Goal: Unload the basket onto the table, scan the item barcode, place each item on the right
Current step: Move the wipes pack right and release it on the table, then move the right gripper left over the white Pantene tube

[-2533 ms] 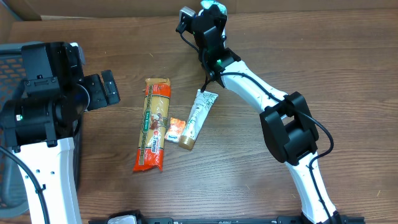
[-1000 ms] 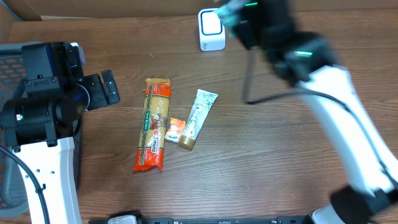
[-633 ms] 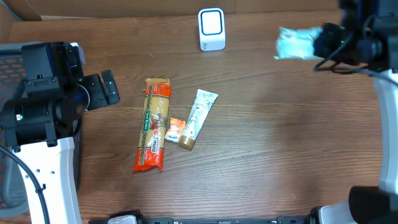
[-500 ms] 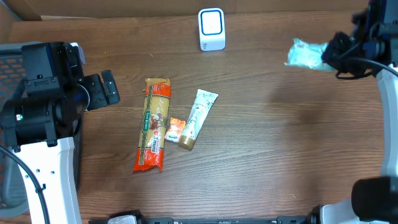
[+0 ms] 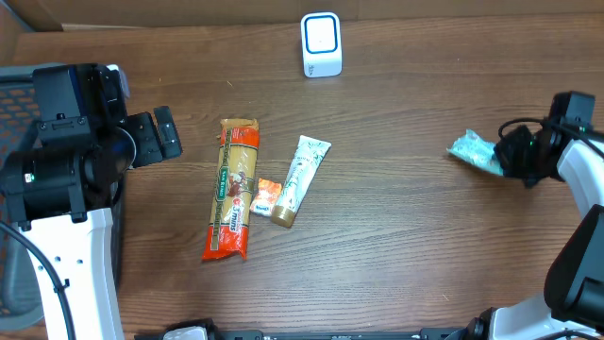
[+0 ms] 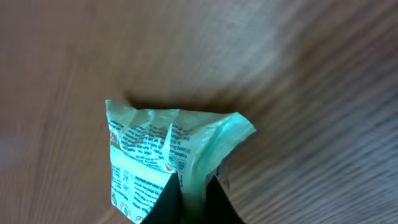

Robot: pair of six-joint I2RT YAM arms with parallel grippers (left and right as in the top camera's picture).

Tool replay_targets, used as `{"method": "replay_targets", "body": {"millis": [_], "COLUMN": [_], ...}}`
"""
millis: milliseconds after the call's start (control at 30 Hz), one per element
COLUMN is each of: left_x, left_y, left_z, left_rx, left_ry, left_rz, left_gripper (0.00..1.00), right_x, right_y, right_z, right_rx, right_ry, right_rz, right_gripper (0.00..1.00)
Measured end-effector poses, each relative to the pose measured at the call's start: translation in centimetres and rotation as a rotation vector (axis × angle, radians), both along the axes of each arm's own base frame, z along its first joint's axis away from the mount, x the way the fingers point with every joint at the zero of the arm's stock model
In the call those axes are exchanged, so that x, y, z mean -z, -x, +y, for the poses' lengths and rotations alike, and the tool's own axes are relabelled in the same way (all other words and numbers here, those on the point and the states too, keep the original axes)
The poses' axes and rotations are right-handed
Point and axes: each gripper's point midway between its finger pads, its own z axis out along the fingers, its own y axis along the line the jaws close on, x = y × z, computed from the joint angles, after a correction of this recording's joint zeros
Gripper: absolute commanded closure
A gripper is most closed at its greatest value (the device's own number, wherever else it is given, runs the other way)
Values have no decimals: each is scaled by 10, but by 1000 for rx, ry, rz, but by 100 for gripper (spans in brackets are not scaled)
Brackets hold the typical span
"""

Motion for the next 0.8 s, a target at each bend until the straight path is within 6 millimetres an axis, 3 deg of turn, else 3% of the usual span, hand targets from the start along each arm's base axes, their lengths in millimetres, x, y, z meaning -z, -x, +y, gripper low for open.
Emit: {"method": "replay_targets", "body": {"millis": [133,233,267,467,567,667,800], "left_x": [0,0,0,0,0,0,0], "left_y": [0,0,0,0,0,0,0], "left_z": [0,0,0,0,0,0,0], "left_rx": [0,0,0,0,0,0,0], "left_ry": [0,0,0,0,0,0,0], "left_rz": [0,0,0,1,0,0,0], "left_gripper": [0,0,0,0,0,0,0], "right_x": [9,9,9,5,-16,-50,-93], "right_y": [11,11,11,28,22,6,-13], "right_z": [2,3,3,14,16,22,54], "right_rx": [14,19,19,-5,-40,-111,-257], "right_ry": [-16,-20,-23,-75,-80,-67,-54], "right_rz": [35,37,38,114,115,68,-33], "right_gripper": [71,41,37,34,33,24,15]}}
